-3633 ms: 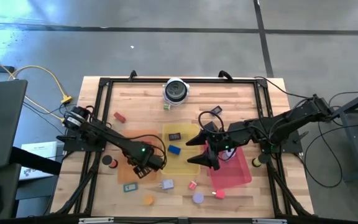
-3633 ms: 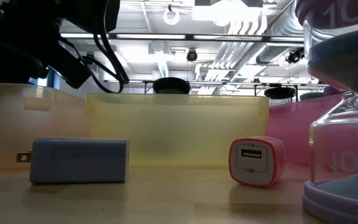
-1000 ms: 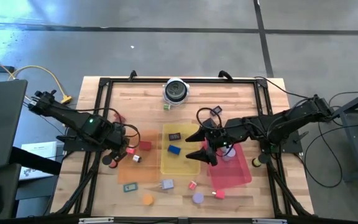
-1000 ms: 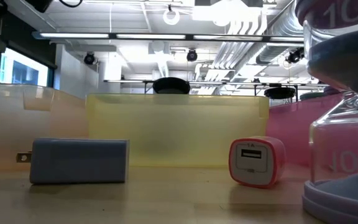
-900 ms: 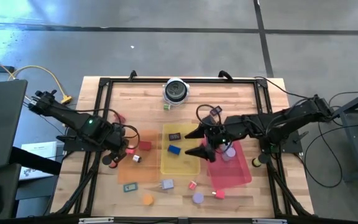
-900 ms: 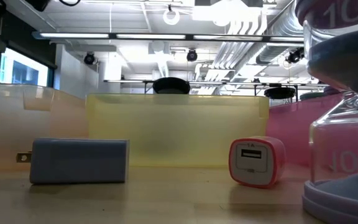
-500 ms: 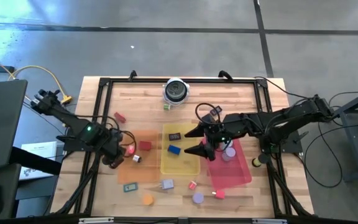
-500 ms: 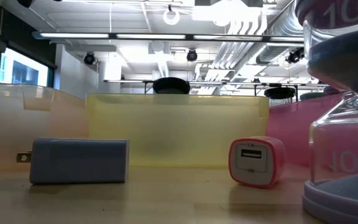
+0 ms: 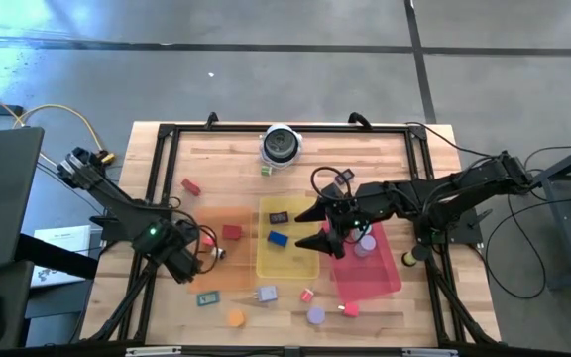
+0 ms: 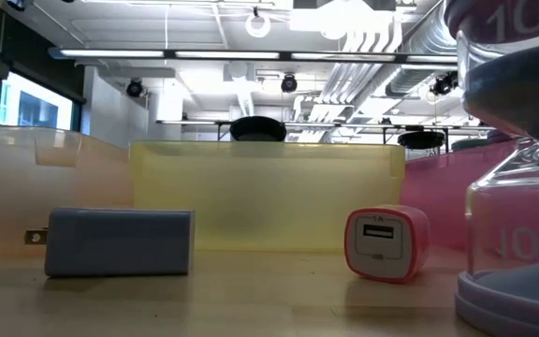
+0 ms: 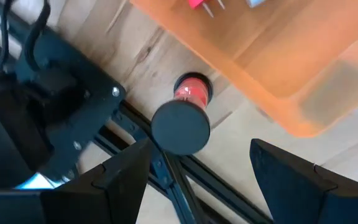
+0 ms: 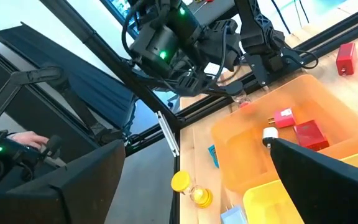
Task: Pick & Place Office items
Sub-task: Put the black hourglass timer into the red bin
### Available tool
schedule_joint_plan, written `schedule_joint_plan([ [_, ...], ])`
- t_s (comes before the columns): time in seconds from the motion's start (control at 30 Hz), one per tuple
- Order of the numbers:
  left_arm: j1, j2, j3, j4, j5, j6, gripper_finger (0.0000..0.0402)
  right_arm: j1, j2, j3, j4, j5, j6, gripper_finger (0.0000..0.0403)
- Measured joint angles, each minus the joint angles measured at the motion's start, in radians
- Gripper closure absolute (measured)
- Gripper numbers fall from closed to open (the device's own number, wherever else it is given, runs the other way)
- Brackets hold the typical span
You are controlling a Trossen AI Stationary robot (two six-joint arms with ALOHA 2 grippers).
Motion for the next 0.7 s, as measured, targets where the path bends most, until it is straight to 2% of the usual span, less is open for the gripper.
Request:
schedule_joint_plan([
  [0.37, -0.04, 0.014, -0.004, -0.006, -0.003, 0.099, 0.0136, 0.003, 0.0, 0.0, 0.0, -0.002, 0.003, 0.0009],
  [0.7, -0.058, 0.014, -0.045, 0.004, -0.016, 0.09, 0.0136, 0.02, 0.0, 0.0, -0.001, 0.0, 0.005, 0.0009],
])
